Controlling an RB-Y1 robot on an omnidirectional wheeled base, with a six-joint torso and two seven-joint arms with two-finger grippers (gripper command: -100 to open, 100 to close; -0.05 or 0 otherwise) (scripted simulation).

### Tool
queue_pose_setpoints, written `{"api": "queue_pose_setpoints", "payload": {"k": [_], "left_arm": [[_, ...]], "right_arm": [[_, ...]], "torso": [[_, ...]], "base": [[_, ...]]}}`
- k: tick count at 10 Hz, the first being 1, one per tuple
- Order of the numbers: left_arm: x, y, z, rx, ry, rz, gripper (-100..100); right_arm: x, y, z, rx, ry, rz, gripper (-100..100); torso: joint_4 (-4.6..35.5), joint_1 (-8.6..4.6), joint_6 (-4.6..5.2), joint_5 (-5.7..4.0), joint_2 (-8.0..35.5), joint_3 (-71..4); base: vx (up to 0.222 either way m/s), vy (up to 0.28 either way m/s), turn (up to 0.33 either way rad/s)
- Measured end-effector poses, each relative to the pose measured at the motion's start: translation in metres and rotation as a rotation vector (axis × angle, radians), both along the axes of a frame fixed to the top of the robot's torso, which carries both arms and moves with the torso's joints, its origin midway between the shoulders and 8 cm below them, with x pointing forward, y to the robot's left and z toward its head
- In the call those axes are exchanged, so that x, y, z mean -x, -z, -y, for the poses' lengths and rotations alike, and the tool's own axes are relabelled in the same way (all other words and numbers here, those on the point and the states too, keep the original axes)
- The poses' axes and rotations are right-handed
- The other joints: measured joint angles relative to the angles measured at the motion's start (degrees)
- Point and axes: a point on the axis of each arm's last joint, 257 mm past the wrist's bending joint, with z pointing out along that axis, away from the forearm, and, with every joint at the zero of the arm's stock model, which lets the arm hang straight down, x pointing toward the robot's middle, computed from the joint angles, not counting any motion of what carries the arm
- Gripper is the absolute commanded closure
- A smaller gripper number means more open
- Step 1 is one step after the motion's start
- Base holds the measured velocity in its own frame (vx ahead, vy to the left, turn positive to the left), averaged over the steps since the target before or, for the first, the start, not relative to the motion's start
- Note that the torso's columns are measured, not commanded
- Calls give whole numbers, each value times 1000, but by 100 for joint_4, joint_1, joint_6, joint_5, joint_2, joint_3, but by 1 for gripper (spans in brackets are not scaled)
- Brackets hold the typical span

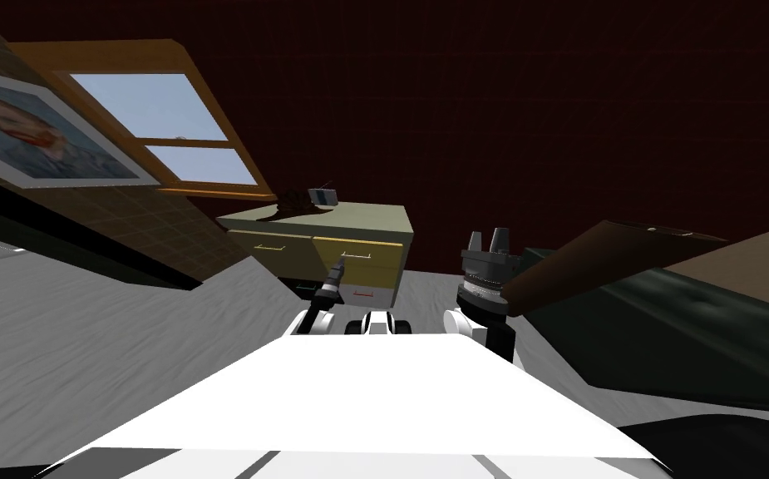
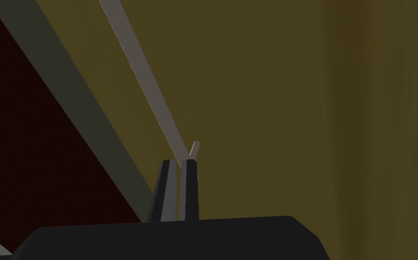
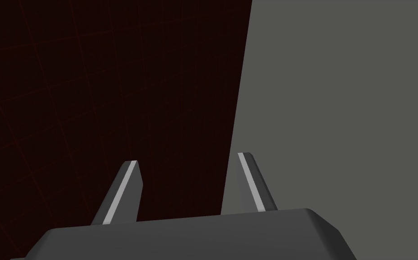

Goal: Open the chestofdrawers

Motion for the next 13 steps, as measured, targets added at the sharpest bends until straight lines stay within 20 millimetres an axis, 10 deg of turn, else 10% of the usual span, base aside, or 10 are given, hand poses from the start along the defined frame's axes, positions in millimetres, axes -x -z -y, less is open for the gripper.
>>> {"api": "queue_pose_setpoints", "payload": {"k": [6,7,13], "left_arm": [[-1,-11,1,8,-1,-20,-100],[-1,-11,1,8,-1,-21,100],[9,-11,5,8,9,-28,100]], "right_arm": [[0,0,0,0,0,0,0],[0,0,0,0,0,0,0],[0,0,0,0,0,0,0]], "torso": [[-4,12,0,4,-14,-9],[1,11,0,4,9,4],[31,1,-8,-10,44,24]], "base": [[31,-19,-10],[-54,3,19],[-140,6,18]]}}
